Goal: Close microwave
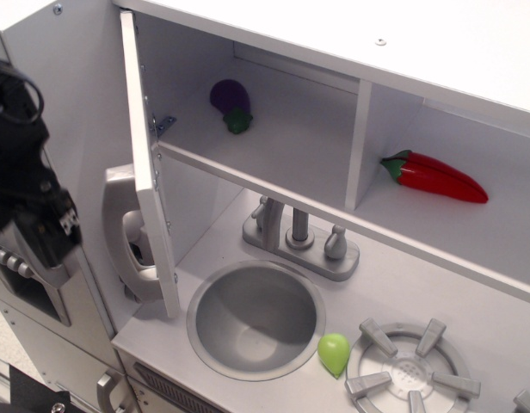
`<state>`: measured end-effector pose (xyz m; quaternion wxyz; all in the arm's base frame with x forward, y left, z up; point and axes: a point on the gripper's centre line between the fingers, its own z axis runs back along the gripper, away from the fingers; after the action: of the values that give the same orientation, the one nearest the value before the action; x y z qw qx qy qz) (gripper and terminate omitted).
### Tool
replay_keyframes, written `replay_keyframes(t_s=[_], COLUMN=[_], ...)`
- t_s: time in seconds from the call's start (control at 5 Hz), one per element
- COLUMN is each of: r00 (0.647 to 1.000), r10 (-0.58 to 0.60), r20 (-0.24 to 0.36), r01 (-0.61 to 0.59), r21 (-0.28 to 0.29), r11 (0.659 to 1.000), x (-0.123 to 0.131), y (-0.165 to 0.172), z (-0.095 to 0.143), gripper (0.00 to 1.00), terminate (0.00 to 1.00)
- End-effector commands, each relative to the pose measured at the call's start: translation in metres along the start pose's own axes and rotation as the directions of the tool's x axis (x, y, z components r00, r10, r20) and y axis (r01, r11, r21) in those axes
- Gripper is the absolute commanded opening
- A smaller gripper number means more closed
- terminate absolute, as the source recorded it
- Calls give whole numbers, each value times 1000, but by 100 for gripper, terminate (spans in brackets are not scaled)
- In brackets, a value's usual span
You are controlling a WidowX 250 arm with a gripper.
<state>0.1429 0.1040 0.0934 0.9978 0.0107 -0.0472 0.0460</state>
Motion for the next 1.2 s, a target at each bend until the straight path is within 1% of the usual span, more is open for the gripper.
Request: replay_keyframes(t_s=[0.0,0.2,0.4,0.6,0.8,1.0], r00=[992,986,986,987,983,970], r10=[118,155,156,145,145,165], r20=[52,62,52,65,115,176], r01=[-118,-155,-156,-145,-146,-170], r21=[5,-6,-3,5,5,14], r11=[993,988,988,989,989,985], x=[52,68,76,81,100,125], y=[-16,-29,-49,-66,-80,-86], z=[3,1,0,-5,-9,-13], gripper=[100,100,100,100,100,100], terminate=[0,0,0,0,0,0])
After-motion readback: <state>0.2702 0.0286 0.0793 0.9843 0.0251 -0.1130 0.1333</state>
